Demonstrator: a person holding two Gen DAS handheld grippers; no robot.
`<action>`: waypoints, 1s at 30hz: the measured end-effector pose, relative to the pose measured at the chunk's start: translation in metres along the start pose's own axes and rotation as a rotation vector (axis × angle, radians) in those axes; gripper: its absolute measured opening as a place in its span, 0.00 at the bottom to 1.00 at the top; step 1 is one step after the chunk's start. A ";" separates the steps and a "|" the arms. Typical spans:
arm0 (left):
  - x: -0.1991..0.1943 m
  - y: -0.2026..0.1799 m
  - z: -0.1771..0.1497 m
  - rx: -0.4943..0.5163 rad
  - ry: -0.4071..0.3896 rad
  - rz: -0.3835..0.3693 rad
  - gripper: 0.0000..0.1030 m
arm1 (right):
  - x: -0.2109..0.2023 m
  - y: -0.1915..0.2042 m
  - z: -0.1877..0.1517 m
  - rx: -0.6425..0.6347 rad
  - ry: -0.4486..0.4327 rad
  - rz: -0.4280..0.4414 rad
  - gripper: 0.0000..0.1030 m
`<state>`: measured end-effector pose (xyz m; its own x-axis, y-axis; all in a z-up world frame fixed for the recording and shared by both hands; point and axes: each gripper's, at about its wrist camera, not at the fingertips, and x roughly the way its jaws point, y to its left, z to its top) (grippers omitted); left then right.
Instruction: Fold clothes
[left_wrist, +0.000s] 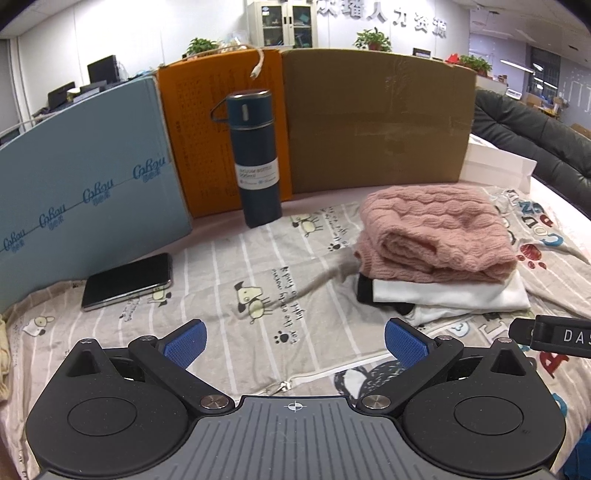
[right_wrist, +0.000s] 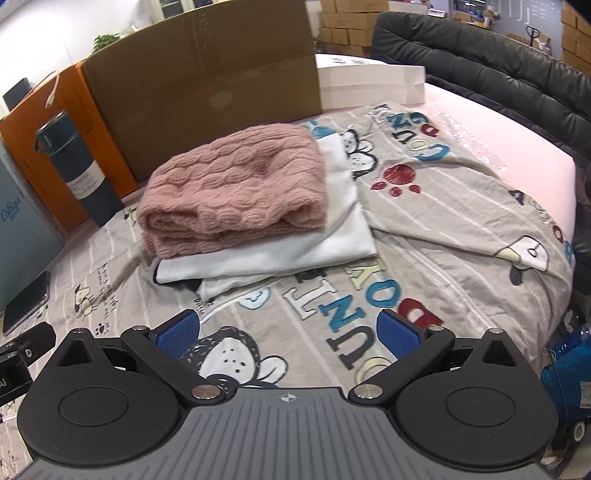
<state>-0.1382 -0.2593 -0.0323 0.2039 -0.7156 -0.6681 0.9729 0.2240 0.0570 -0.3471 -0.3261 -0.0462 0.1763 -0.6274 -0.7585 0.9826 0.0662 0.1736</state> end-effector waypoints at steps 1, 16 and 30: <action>-0.002 -0.002 0.000 0.003 -0.003 -0.003 1.00 | -0.002 -0.002 -0.001 0.004 -0.003 -0.004 1.00; -0.032 -0.010 -0.011 0.007 -0.057 -0.016 1.00 | -0.035 -0.017 -0.015 0.013 -0.057 -0.011 1.00; -0.049 -0.020 -0.018 0.065 -0.100 -0.090 1.00 | -0.065 -0.039 -0.038 0.110 -0.105 -0.073 1.00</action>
<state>-0.1694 -0.2172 -0.0138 0.1227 -0.7937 -0.5959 0.9920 0.1154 0.0505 -0.3945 -0.2586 -0.0275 0.0919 -0.7057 -0.7026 0.9792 -0.0640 0.1924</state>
